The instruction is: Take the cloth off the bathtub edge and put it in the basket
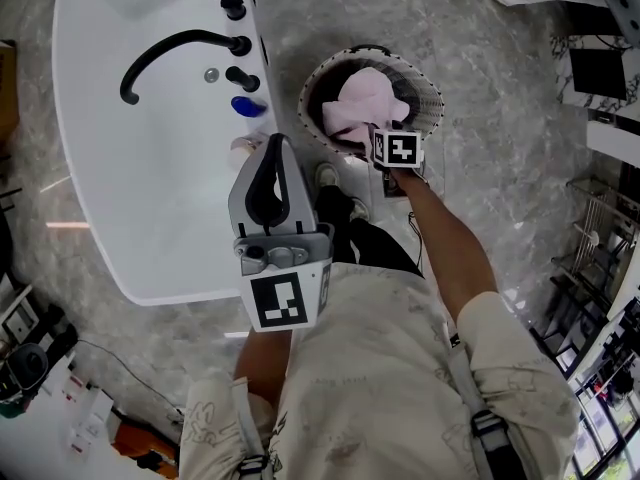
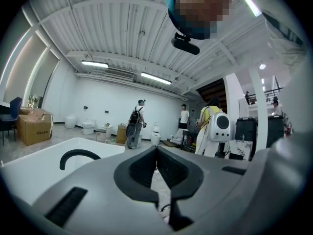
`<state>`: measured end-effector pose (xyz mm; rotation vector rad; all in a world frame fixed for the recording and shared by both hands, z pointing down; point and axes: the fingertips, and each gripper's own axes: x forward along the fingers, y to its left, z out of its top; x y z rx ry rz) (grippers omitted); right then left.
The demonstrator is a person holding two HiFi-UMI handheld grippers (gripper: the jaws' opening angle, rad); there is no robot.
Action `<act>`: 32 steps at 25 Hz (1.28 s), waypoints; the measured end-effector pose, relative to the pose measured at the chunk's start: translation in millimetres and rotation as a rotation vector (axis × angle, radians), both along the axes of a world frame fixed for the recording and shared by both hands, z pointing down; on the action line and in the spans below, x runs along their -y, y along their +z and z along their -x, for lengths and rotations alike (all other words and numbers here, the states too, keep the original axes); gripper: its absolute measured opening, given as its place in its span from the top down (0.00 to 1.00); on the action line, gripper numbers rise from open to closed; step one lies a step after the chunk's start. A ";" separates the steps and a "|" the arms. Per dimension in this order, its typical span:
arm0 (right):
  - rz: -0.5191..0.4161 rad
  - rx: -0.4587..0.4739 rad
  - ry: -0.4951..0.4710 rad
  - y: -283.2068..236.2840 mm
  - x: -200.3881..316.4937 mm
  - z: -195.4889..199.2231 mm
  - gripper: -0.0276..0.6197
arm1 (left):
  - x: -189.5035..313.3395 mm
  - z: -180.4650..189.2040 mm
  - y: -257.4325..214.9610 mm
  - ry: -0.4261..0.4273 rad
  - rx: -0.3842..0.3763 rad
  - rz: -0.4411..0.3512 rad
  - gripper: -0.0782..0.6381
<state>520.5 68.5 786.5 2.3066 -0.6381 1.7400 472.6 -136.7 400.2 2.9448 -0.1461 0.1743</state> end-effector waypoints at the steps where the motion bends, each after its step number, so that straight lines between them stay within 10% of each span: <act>1: 0.000 0.000 -0.001 0.3 -0.9 0.8 0.63 | 0.0 -0.1 0.7 0.000 0.006 -0.004 0.89; 32: -0.207 -0.189 0.086 -77.6 -48.0 8.1 0.61 | -59.4 15.3 -17.2 0.042 0.012 -0.049 0.89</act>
